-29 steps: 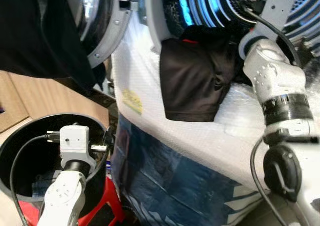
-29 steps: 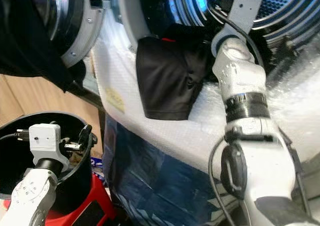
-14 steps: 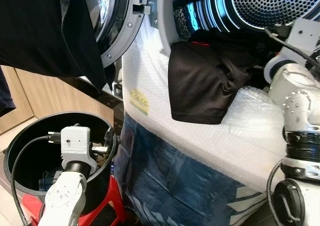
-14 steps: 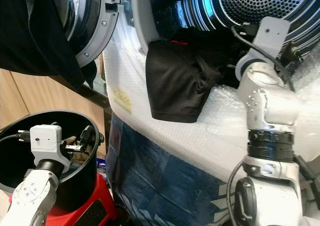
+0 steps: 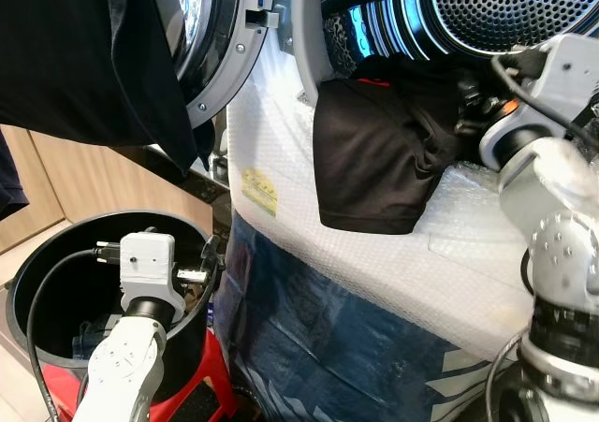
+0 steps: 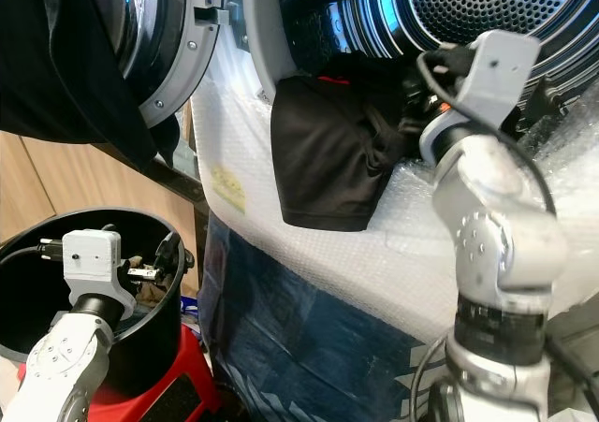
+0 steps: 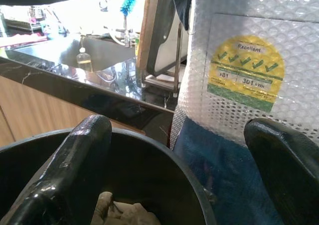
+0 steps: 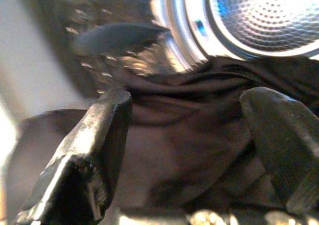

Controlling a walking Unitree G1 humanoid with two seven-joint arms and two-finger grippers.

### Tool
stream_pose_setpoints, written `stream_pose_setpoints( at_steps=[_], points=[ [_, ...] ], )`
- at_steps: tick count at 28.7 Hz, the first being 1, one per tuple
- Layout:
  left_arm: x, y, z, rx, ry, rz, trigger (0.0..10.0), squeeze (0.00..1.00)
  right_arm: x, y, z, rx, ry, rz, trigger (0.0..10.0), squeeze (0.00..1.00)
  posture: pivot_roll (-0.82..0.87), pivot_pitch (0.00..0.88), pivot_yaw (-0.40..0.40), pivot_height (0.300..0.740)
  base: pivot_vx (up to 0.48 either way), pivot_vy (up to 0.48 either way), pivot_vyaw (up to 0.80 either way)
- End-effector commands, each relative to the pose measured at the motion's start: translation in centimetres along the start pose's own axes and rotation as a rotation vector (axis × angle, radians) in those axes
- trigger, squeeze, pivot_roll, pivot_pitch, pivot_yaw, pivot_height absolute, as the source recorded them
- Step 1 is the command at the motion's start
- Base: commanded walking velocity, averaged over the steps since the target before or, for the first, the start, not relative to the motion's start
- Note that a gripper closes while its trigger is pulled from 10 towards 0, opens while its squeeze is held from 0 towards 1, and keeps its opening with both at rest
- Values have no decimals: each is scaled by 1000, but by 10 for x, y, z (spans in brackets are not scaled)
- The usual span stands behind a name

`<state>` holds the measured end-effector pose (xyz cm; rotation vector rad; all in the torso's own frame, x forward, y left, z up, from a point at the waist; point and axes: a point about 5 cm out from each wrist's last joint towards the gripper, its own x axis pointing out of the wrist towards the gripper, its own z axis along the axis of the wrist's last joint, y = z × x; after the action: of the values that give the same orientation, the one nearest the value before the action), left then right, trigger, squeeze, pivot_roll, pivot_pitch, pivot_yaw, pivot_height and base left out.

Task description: Clothes washing

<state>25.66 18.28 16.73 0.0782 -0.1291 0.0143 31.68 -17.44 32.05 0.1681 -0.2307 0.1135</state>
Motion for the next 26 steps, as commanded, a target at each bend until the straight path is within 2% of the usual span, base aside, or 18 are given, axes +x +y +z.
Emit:
stream_pose_setpoints(
  at_steps=[1, 2, 5, 6, 8, 11, 12, 14, 15, 16, 19, 21, 23, 24, 25, 26],
  points=[
    [1, -5, 3, -20, -15, -31, 10000, 0, -10, -4, 13, 39, -81, 52, 10000, 0, 114, 4, -138, 740, 0, 0, 0],
    [2, -5, 2, -21, -15, -35, 10000, 0, -21, -2, 9, 75, -136, 137, 10000, 0, 117, 7, -142, 740, 0, 0, 0],
    [2, -5, 2, -21, -15, -36, 10000, 0, -26, -1, 5, 39, -139, 166, 10000, 0, 117, 9, -141, 740, 0, 0, 0],
    [2, -5, 3, -22, -17, -36, 10000, 0, -38, 13, -8, -14, -114, 277, 10000, 0, 115, 12, -139, 740, 0, 0, 0],
    [2, -4, 3, -22, -19, -36, 10000, 0, -47, 27, -14, -18, -104, 370, 10000, 0, 116, 11, -139, 740, 0, 0, 0],
    [2, -4, 3, -22, -20, -36, 10000, 0, -51, 32, -17, -22, -101, 399, 10000, 0, 118, 11, -139, 740, 0, 0, 0],
    [3, -4, 3, -22, -22, -37, 10000, 0, -54, 36, -20, -20, -96, 419, 10000, 745, 118, 10, -139, 740, 0, 0, 0],
    [3, -4, 3, -22, -22, -37, 10000, 0, -54, 36, -20, -20, -96, 419, 10000, 745, 118, 10, -139, 740, 0, 0, 0],
    [3, -4, 4, -22, -25, -37, 10000, 0, -55, 39, -30, -20, -78, 408, 10000, 1000, 115, 10, -139, 740, 0, 0, 0],
    [3, -4, 4, -22, -25, -37, 10000, 0, -55, 39, -30, -20, -78, 408, 10000, 1000, 115, 10, -139, 740, 0, 0, 0],
    [4, -4, 5, -23, -33, -37, 10000, 0, -53, 46, -60, -68, -71, 308, 10000, 1000, 135, 11, -140, 740, 0, 0, 0],
    [3, -4, 6, -21, -37, -34, 10000, 0, -56, 51, -70, -124, -88, 292, 10000, 1000, 143, 11, -142, 740, 0, 0, 0],
    [3, -2, 7, -20, -40, -26, 10000, 0, -57, 51, -75, -142, -80, 268, 10000, 1000, 147, 14, -143, 740, 0, 0, 0],
    [2, -1, 8, -20, -42, -22, 10000, 0, -56, 47, -81, -154, -65, 212, 10000, 600, 151, 12, -142, 740, 0, 0, 0],
    [2, -1, 8, -20, -42, -22, 10000, 0, -56, 47, -81, -154, -65, 212, 10000, 600, 151, 12, -142, 740, 0, 0, 0],
    [2, -1, 9, -18, -45, -23, 10000, 0, -56, 45, -82, -187, -76, 183, 10000, 0, 156, 14, -143, 740, 0, 0, 0]
  ],
)
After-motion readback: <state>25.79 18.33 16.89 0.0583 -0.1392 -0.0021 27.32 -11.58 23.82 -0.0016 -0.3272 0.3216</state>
